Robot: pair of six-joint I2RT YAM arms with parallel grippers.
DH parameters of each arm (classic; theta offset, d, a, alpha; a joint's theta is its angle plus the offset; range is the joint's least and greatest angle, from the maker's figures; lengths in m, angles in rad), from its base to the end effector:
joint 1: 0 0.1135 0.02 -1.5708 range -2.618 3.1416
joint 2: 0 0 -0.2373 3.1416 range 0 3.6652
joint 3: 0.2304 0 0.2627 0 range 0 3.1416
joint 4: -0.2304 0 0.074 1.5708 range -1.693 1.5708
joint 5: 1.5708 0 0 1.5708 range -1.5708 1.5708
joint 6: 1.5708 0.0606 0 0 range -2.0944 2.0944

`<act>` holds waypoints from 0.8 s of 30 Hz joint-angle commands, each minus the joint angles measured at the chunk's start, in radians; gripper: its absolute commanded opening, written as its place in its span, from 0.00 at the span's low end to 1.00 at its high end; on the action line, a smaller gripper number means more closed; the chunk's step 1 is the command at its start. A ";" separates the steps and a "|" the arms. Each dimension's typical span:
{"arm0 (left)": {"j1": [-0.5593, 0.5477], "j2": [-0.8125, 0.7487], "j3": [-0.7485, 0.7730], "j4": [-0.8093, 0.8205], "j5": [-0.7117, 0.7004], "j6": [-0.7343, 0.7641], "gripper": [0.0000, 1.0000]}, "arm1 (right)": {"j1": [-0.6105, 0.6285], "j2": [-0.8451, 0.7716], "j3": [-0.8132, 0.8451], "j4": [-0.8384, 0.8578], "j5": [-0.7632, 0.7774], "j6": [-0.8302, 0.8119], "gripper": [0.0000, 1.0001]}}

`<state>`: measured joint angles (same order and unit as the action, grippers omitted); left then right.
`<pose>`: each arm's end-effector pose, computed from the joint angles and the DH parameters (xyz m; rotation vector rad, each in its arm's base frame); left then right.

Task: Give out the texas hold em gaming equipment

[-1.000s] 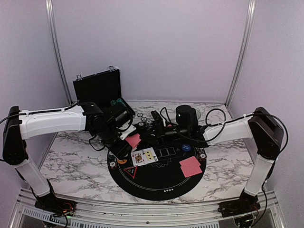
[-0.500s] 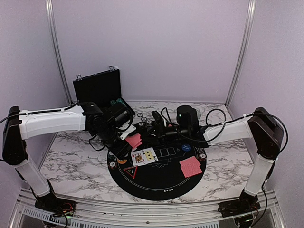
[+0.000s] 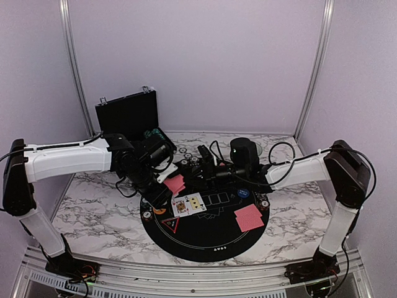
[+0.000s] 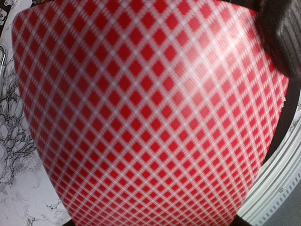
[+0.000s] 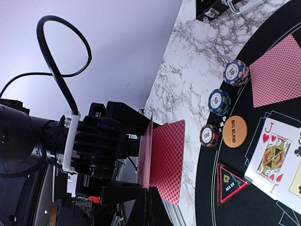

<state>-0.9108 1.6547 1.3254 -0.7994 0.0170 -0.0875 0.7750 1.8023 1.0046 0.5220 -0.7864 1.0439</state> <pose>0.2192 -0.2842 0.2024 1.1028 2.5128 -0.3157 0.2618 0.3164 0.1715 -0.3849 2.2483 1.8535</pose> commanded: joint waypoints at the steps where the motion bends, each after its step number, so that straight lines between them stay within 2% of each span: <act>1: -0.002 -0.041 -0.014 0.024 -0.011 0.003 0.50 | 0.007 -0.018 0.035 0.038 -0.021 0.019 0.00; 9: -0.002 -0.052 -0.027 0.032 -0.011 0.004 0.50 | 0.002 -0.017 0.017 0.125 -0.040 0.083 0.00; 24: 0.004 -0.058 -0.035 0.038 -0.011 0.005 0.50 | -0.045 -0.053 -0.016 0.127 -0.044 0.086 0.00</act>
<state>-0.9108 1.6352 1.3041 -0.7815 0.0170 -0.0879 0.7536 1.8000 0.9997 0.6281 -0.8223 1.1320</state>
